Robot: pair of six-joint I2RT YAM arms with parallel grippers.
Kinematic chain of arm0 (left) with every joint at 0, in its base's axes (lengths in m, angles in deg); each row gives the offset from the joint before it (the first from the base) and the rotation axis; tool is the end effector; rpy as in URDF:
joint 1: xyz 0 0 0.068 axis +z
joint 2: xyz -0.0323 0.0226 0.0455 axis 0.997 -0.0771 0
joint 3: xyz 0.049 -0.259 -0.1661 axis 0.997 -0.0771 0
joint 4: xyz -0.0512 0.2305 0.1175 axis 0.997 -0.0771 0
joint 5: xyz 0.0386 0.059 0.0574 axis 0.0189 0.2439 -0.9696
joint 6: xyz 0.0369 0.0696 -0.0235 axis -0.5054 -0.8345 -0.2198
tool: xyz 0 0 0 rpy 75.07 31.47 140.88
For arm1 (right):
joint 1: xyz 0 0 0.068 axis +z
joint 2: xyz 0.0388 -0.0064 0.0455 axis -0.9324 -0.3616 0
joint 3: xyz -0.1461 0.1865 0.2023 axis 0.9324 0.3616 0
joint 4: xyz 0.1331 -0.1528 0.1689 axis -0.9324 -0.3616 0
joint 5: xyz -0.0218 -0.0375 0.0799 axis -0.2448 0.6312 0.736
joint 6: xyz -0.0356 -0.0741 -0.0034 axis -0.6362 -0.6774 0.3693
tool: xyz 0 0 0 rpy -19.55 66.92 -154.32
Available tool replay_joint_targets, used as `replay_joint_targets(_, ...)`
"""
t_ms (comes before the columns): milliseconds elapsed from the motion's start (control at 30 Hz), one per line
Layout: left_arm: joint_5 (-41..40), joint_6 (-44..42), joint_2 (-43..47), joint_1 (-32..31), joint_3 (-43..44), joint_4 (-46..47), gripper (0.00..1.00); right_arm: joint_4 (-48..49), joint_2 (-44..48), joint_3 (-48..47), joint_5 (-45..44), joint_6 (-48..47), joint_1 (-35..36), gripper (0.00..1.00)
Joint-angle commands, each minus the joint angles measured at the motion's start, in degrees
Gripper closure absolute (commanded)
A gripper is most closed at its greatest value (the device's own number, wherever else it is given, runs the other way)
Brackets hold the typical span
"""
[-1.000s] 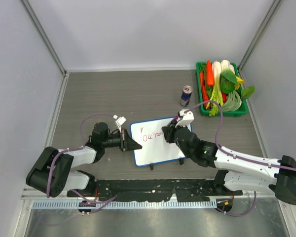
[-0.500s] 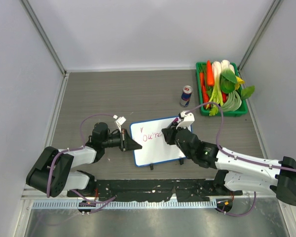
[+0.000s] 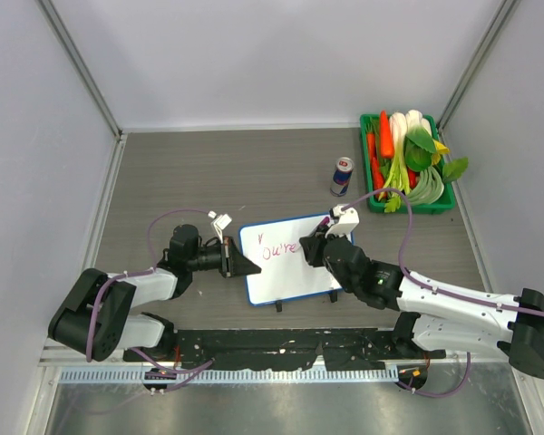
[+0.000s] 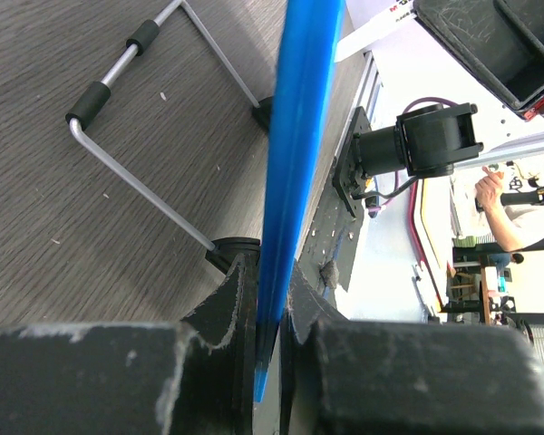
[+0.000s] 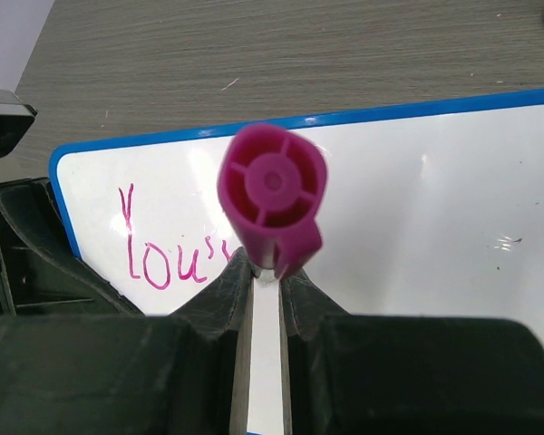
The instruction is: Write a sentence on the whiteboard
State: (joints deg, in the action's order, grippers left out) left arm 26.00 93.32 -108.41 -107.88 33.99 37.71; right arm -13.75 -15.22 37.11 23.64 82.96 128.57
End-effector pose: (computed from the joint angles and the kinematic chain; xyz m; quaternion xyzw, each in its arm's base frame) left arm 0.1873 -0.1378 0.1762 0.1123 0.7780 -0.5746 0.2281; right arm 0.1483 0.1766 0.2672 -0.0025 0.8164 0.2347 0.5277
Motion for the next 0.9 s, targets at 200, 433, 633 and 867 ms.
replay_joint_targets(200, -6.19, -1.48, -1.46, 0.07, 0.15, -4.45, 1.00, -3.24, 0.72, -1.37, -5.11, -1.61, -0.27, 0.98)
replay_joint_targets(433, -6.11, -1.48, -1.64, 0.07, 0.15, -4.45, 1.00, -2.80, 3.35, -2.16, -5.11, -2.49, -0.27, 0.98)
replay_joint_targets(633, -6.11, -1.48, -1.38, 0.16, 0.07, -4.45, 1.00, -2.88, 8.44, -2.34, -2.39, -3.46, -0.27, 0.99)
replay_joint_targets(867, -6.28, -1.48, -1.11, 0.16, -0.02, -4.45, 1.00, -4.03, 11.18, -1.63, -1.95, -4.34, -0.35, 0.99)
